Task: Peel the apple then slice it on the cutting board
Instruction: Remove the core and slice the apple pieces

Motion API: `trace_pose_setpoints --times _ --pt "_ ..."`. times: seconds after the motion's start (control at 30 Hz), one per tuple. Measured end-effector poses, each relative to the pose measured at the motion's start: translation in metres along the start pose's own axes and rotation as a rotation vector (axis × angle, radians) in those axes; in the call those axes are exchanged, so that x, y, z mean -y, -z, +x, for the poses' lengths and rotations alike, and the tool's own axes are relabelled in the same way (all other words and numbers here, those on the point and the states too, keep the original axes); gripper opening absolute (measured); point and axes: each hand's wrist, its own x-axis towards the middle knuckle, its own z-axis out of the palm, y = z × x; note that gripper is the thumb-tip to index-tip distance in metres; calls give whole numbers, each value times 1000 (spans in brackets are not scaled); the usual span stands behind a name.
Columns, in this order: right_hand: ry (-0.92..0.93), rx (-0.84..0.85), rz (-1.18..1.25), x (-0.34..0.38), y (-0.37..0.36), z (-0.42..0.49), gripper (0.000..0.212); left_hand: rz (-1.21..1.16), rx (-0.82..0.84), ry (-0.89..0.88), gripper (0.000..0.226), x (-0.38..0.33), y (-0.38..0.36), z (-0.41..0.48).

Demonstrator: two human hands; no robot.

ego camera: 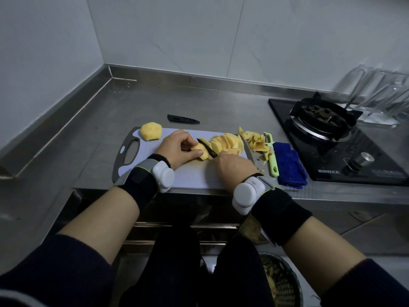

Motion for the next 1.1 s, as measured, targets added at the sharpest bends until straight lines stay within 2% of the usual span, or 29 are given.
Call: trace_pose_setpoints --times 0.23,0.37,0.53,0.67,0.8,1.1 --pt "41 -15 14 2 -4 6 25 -7 -18 -3 24 -1 2 -2" --pt "-29 16 2 -4 -6 7 25 -6 -5 -9 24 0 0 -2" --pt "-69 42 107 -7 -3 16 26 -22 18 23 26 -2 -1 -1" --pt "-32 -60 116 -17 3 12 26 -6 38 -4 24 -3 0 -1" --pt "13 -138 79 -14 4 3 22 -6 21 48 29 -2 0 0" --pt "74 -177 31 -7 -1 -6 20 10 -13 35 26 -1 0 -1"
